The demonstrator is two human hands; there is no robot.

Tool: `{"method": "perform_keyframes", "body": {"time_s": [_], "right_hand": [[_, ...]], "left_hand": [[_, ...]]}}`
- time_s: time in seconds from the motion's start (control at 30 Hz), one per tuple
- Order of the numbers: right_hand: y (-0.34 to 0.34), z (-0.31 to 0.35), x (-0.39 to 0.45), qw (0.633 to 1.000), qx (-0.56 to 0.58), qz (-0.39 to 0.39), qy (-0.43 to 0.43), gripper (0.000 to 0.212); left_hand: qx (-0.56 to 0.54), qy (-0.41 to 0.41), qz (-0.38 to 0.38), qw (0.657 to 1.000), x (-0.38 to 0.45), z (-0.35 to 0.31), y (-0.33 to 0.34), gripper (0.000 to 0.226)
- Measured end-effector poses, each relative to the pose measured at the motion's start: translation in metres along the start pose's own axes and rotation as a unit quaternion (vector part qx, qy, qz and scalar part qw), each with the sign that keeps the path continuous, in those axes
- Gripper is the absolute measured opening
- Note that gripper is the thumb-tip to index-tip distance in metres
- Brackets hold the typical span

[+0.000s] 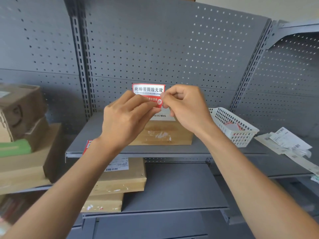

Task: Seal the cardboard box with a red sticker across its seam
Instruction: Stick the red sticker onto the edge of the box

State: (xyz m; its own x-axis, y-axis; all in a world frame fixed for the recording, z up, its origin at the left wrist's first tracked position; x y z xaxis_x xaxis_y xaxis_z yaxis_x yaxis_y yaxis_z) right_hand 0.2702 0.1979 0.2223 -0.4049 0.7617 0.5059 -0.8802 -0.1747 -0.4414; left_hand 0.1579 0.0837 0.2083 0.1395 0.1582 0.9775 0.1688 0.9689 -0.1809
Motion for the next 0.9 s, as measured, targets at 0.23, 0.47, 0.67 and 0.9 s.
{"method": "perform_keyframes", "body": {"time_s": [0.23,0.47,0.67,0.9], "right_hand": [[-0.015,-0.002,-0.004,1.000,0.009,0.008,-0.020,0.015],[-0.011,-0.007,-0.008,0.998,0.033,0.036,-0.032,0.015],[-0.013,-0.016,-0.012,0.998,0.013,0.035,-0.056,0.012],[-0.010,-0.067,-0.025,0.999,-0.023,0.008,-0.041,0.009]], "left_hand": [[-0.155,-0.336,0.012,0.929,-0.014,0.066,-0.011,0.015],[-0.239,-0.404,0.048,0.882,-0.021,0.071,-0.003,0.007],[-0.281,-0.445,0.061,0.848,-0.036,0.073,0.008,0.010],[-0.272,-0.480,0.096,0.829,-0.079,0.063,0.032,0.011]]}}
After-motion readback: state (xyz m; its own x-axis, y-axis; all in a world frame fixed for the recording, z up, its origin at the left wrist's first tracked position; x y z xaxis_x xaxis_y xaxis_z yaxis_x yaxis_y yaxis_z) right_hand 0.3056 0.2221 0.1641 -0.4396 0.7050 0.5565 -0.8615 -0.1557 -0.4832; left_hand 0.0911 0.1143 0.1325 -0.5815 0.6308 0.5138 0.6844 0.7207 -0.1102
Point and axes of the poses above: each hand's wrist, its own x-axis towards the middle knuckle, its own y-axis out of the palm, z = x × y, the point moved 10 cm from there along x, towards the middle knuckle, and after that the axes turned 3 degrees about -y, right-handed, at the moved point
